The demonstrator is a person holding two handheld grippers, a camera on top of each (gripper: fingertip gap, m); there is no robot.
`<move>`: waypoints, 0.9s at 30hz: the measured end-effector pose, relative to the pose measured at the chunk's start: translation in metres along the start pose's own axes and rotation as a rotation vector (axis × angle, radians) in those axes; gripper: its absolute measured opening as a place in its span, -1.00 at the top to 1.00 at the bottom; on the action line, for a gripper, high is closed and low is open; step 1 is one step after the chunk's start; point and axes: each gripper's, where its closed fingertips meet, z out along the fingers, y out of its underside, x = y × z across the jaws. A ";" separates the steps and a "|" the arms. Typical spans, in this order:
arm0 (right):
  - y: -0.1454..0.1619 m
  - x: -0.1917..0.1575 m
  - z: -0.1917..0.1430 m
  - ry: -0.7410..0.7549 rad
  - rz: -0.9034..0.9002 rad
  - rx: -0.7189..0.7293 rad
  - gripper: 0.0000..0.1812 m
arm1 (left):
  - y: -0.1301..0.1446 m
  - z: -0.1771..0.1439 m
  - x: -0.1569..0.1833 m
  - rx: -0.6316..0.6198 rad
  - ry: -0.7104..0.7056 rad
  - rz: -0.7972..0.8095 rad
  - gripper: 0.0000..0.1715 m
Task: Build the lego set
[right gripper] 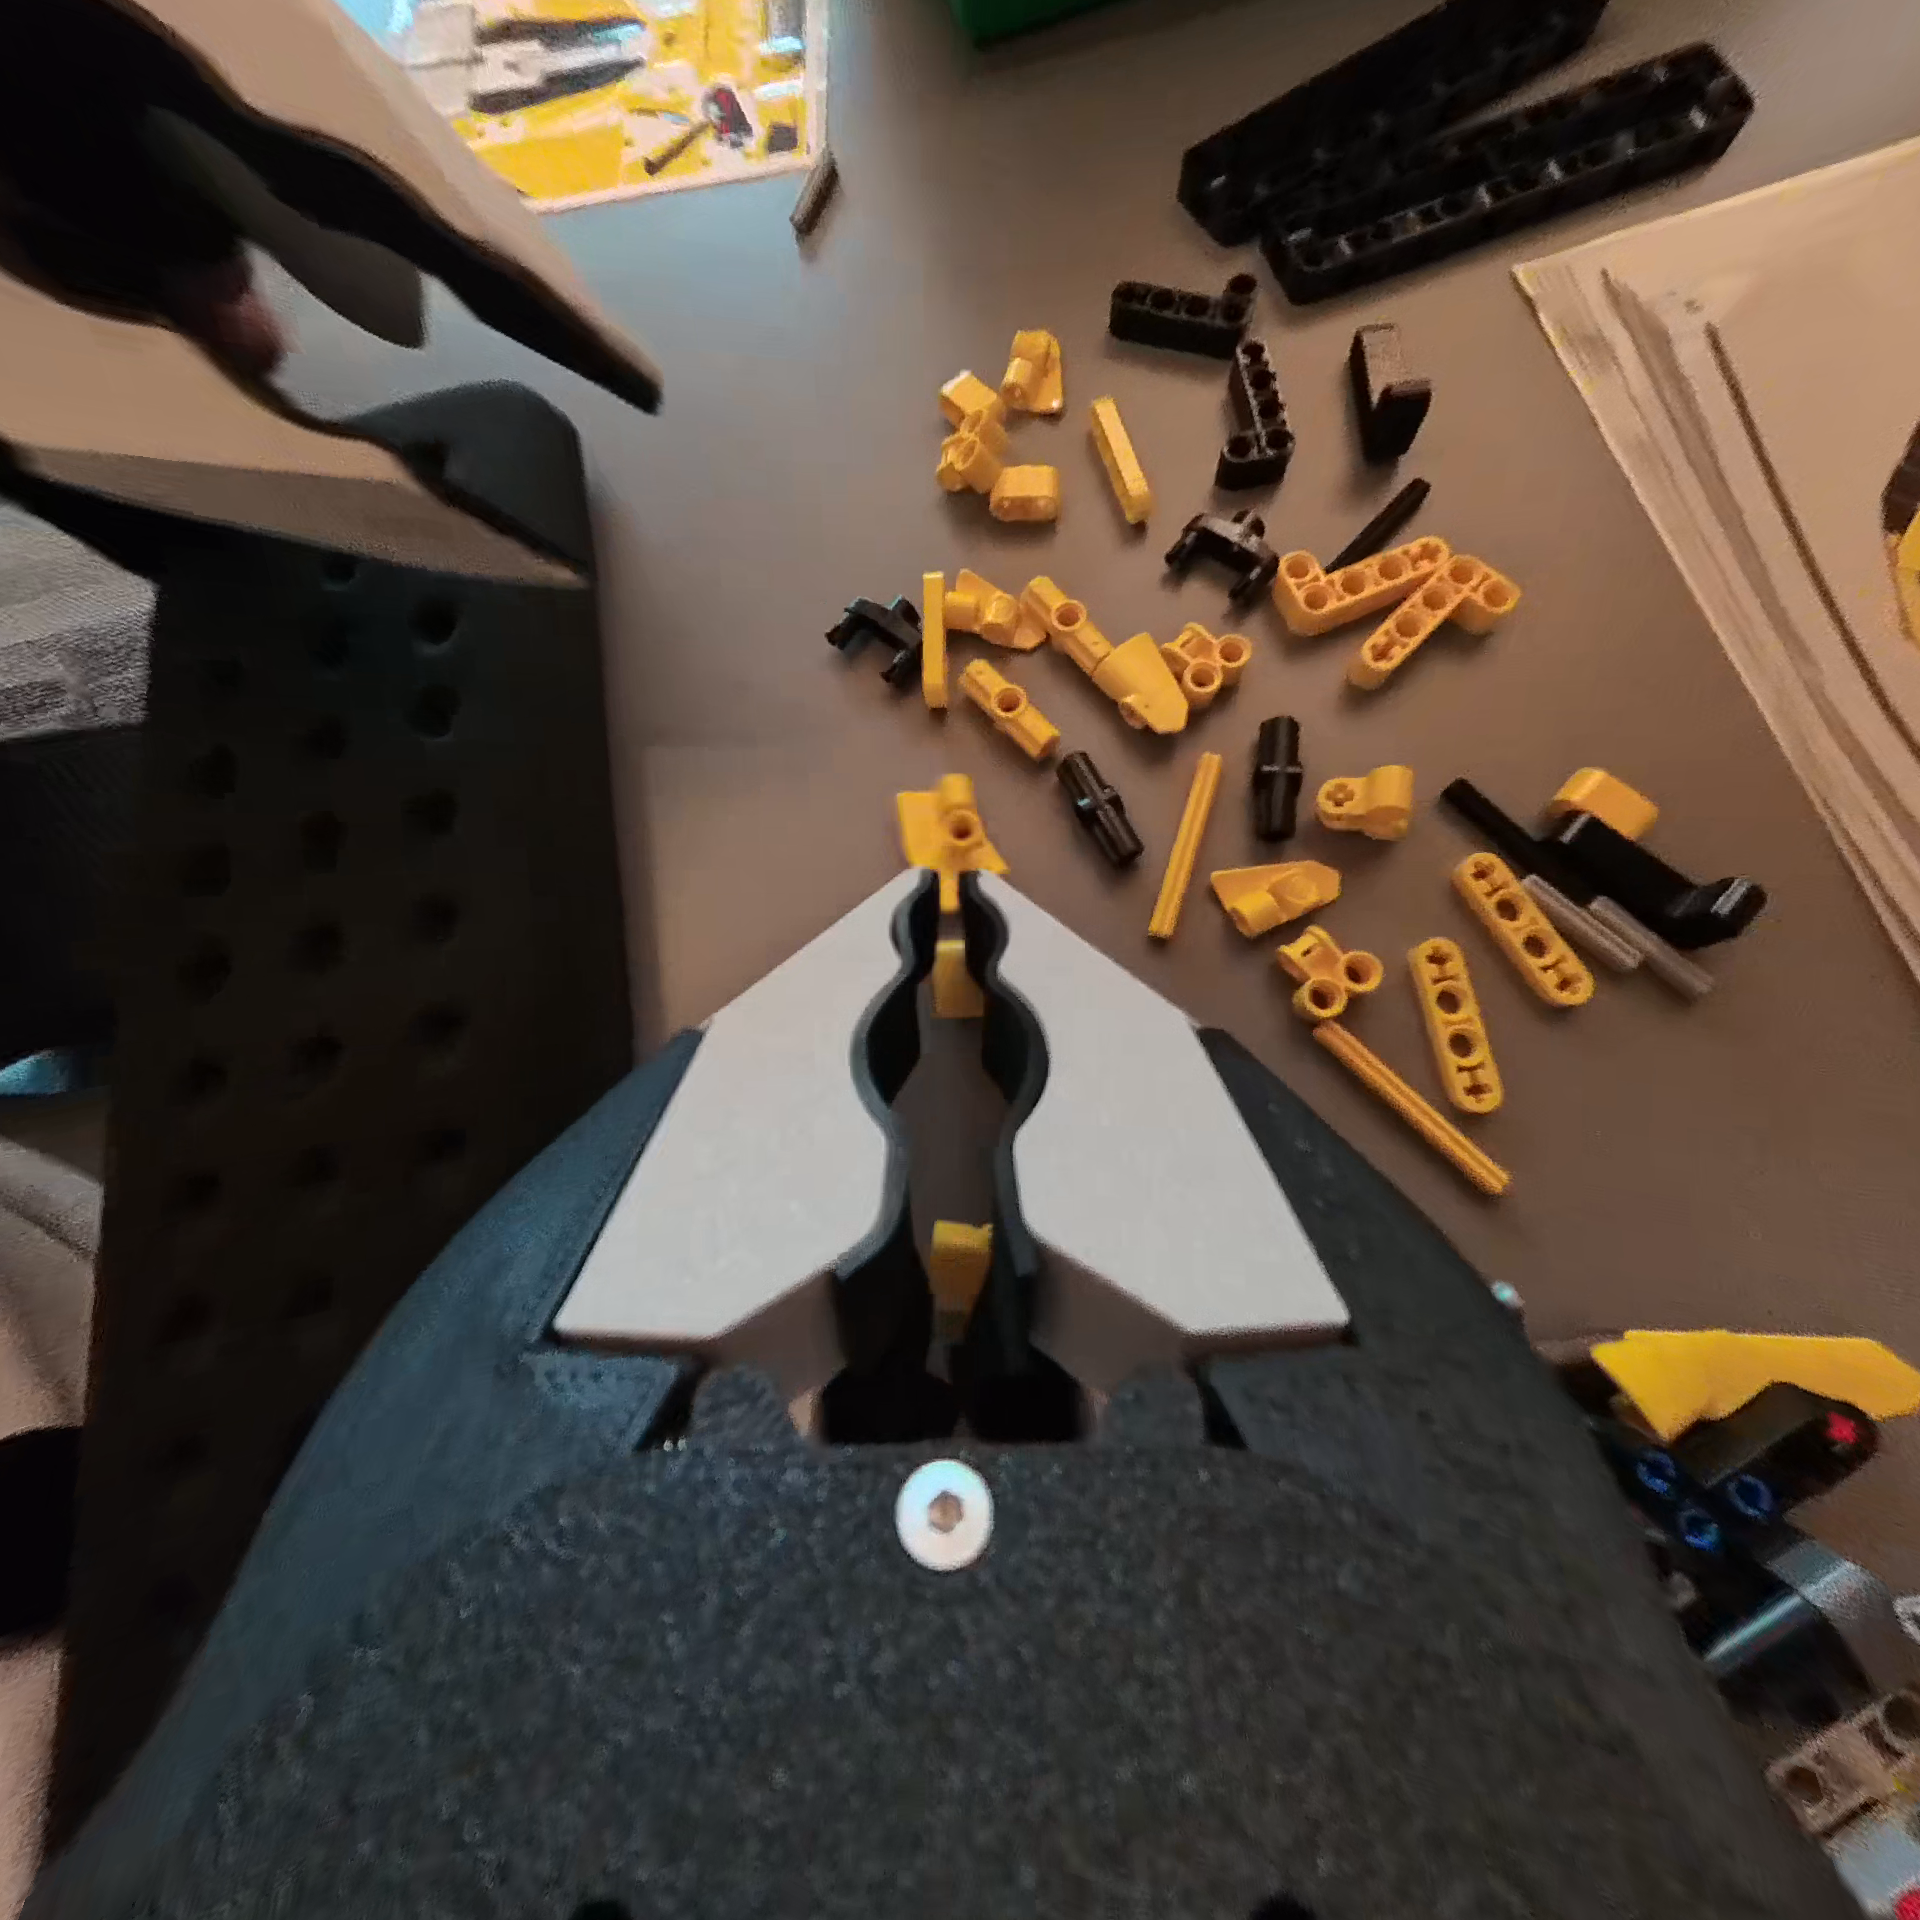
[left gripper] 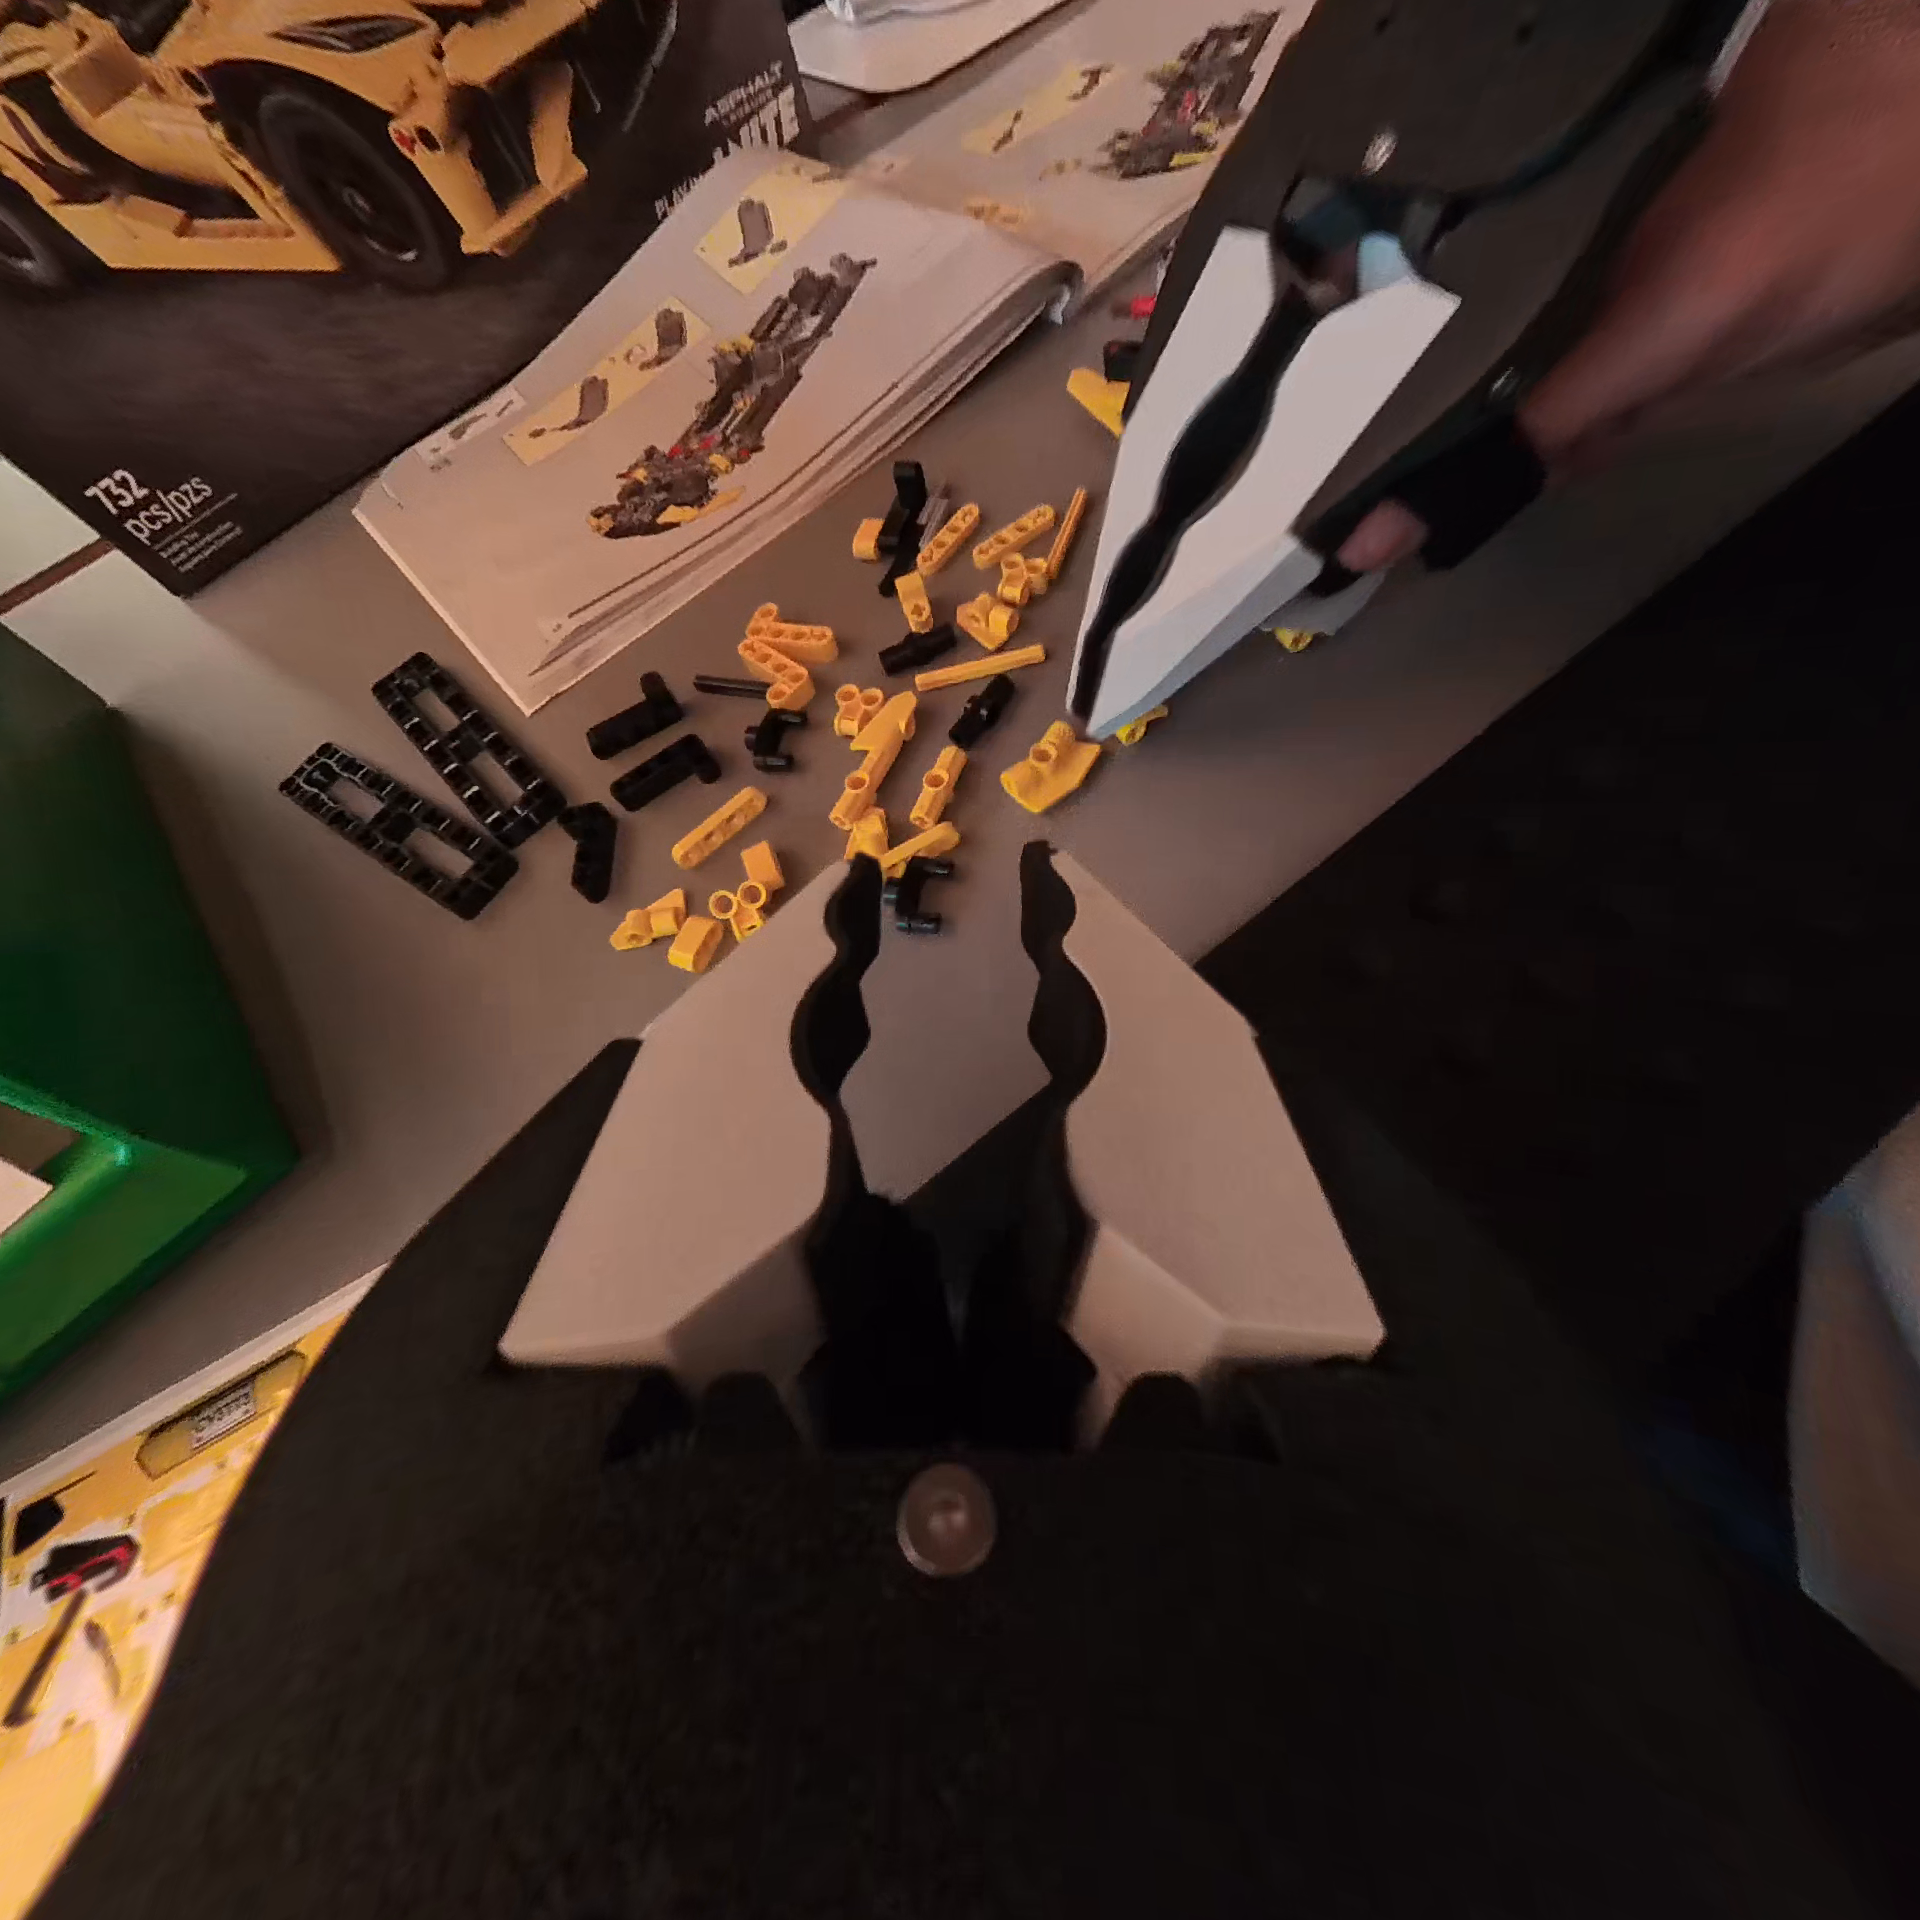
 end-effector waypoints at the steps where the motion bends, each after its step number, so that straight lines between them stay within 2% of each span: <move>1: -0.002 -0.002 -0.002 -0.004 -0.025 0.011 0.92 | 0.001 0.001 -0.001 -0.008 -0.004 0.002 0.71; 3: -0.003 -0.008 0.000 -0.001 -0.093 0.004 0.82 | 0.001 0.001 -0.002 -0.012 -0.010 -0.003 0.71; 6: -0.004 -0.008 0.005 0.056 -0.184 -0.008 0.84 | -0.001 0.001 0.000 -0.009 -0.011 -0.011 0.72; 12: -0.001 0.004 0.014 0.055 -0.198 -0.083 0.68 | -0.002 0.000 0.006 -0.004 -0.006 -0.002 0.72; 15: -0.002 0.000 0.019 -0.013 -0.165 -0.087 0.82 | -0.003 -0.001 0.006 0.002 -0.005 -0.004 0.72; 18: -0.003 0.002 0.016 -0.019 -0.143 -0.066 0.83 | -0.007 -0.002 0.003 0.022 0.010 -0.062 0.73; 20: -0.027 -0.003 0.000 -0.107 -0.008 0.113 0.83 | -0.018 -0.003 0.001 0.066 0.028 -0.138 0.71; 22: -0.071 -0.017 -0.039 -0.407 0.278 0.426 0.84 | -0.039 -0.005 0.000 0.156 0.043 -0.185 0.68; 24: -0.105 -0.011 -0.089 -0.733 0.575 0.737 0.84 | -0.070 -0.010 0.001 0.283 0.036 -0.185 0.66; 25: -0.109 -0.005 -0.098 -0.812 0.662 0.805 0.84 | -0.085 -0.013 0.001 0.337 0.019 -0.177 0.65; 27: -0.111 -0.005 -0.101 -0.884 0.720 0.840 0.84 | -0.111 -0.014 0.001 0.403 -0.020 -0.153 0.62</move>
